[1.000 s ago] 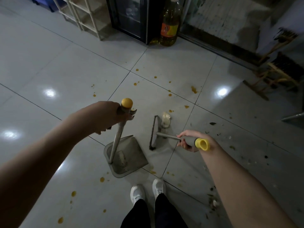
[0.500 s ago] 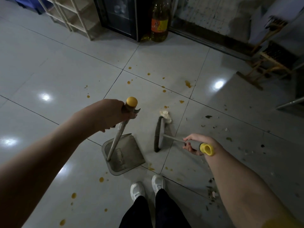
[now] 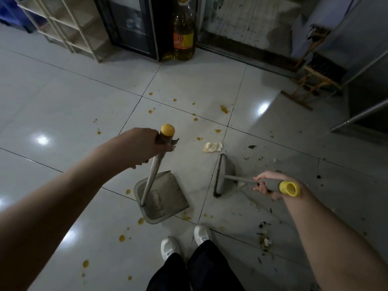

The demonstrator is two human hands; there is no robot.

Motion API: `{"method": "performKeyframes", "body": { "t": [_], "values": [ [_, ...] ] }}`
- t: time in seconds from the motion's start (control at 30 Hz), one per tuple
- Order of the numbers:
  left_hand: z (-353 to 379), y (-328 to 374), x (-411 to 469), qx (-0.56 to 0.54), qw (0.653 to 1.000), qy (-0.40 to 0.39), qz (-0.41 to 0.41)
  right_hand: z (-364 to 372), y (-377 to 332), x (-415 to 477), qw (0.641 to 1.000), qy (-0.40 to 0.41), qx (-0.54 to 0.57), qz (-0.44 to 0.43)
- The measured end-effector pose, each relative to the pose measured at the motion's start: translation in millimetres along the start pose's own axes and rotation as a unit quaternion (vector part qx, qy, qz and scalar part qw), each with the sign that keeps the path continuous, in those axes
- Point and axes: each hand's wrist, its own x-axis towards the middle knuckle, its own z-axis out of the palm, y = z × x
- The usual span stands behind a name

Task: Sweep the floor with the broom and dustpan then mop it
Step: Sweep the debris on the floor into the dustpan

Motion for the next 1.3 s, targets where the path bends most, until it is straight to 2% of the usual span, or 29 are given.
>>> {"method": "performKeyframes", "body": {
  "t": [0.23,0.37,0.5,0.67,0.8,0.9,1.0,1.1,1.3],
  "values": [
    [8,44,18,0.001,1.000,0.005,-0.010,12,-49,4,0.990,-0.101,0.090,-0.043],
    [12,79,33,-0.010,0.999,0.007,-0.039,14,-82,26,0.985,-0.123,0.097,-0.066],
    [17,114,45,-0.025,0.997,0.005,-0.071,-15,-95,45,0.991,-0.094,0.073,-0.058],
    [25,151,53,-0.027,0.997,-0.002,-0.068,-103,-73,50,0.993,-0.057,0.097,-0.040],
    [27,171,55,-0.013,0.999,-0.020,-0.044,-158,-57,30,0.998,-0.024,0.050,-0.006],
    [24,175,55,-0.027,0.998,-0.027,-0.045,-173,-53,8,0.999,0.008,-0.033,0.000],
    [21,171,55,-0.050,0.997,-0.029,-0.047,-172,-59,-9,0.996,0.010,-0.084,-0.002],
    [21,164,54,-0.050,0.997,-0.035,-0.049,-153,-67,-11,0.998,-0.010,-0.069,-0.004],
    [18,143,60,-0.063,0.996,-0.034,-0.061,-73,-89,17,0.993,-0.113,-0.008,-0.018]
  ]
}}
